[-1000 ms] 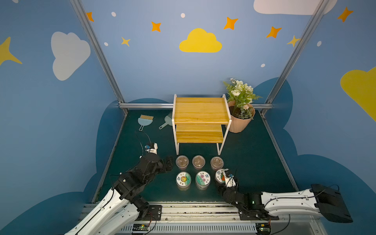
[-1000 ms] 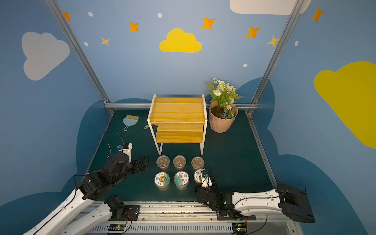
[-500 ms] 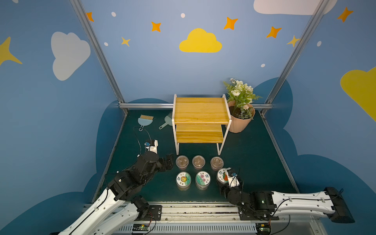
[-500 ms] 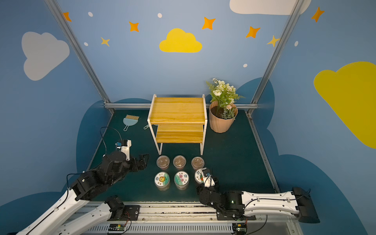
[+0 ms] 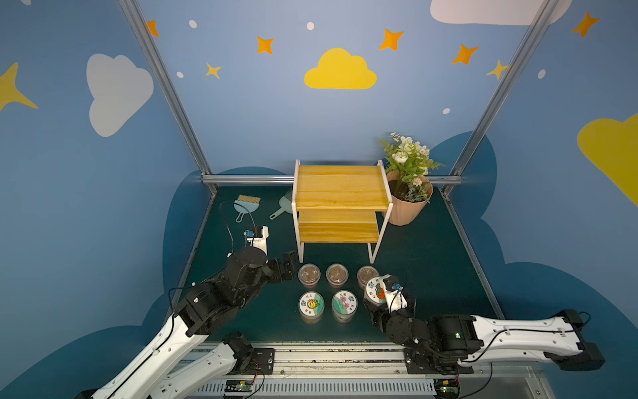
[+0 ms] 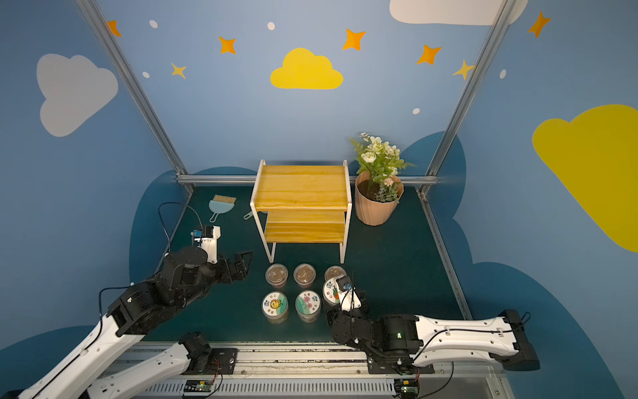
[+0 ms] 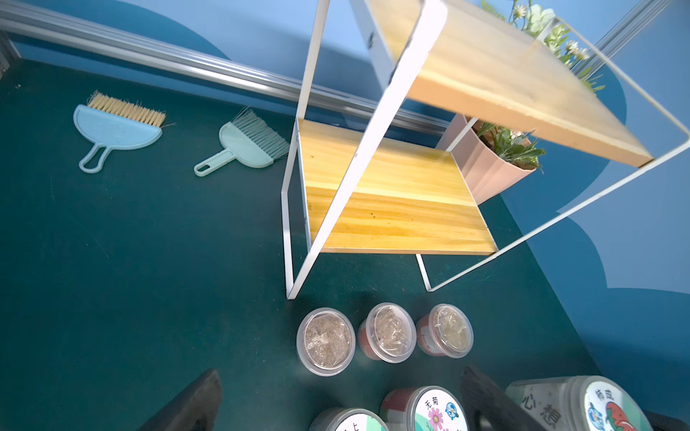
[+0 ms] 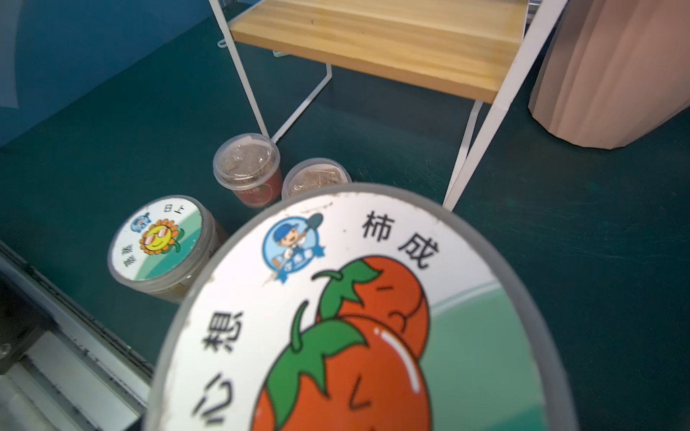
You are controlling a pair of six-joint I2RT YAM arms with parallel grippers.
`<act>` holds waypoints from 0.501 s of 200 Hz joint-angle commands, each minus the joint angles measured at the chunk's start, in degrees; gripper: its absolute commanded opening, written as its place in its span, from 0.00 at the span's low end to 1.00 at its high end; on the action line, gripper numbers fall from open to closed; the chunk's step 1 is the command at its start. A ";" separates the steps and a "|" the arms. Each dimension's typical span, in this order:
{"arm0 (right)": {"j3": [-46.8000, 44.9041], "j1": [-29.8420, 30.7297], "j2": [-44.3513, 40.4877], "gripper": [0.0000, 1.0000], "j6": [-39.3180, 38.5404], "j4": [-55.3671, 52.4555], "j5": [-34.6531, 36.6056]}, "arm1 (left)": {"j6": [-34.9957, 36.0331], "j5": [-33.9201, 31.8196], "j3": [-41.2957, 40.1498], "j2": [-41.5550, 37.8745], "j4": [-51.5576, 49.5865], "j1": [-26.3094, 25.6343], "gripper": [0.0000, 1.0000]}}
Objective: Place the seed container on the shelf
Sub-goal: Pick up the seed jar at the center of the board, then place the seed jar on the shelf.
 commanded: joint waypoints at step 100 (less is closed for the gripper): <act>35.15 -12.00 10.14 0.47 -12.14 -7.38 -4.71 | 7.32 11.81 27.44 18.22 -3.53 -0.11 1.00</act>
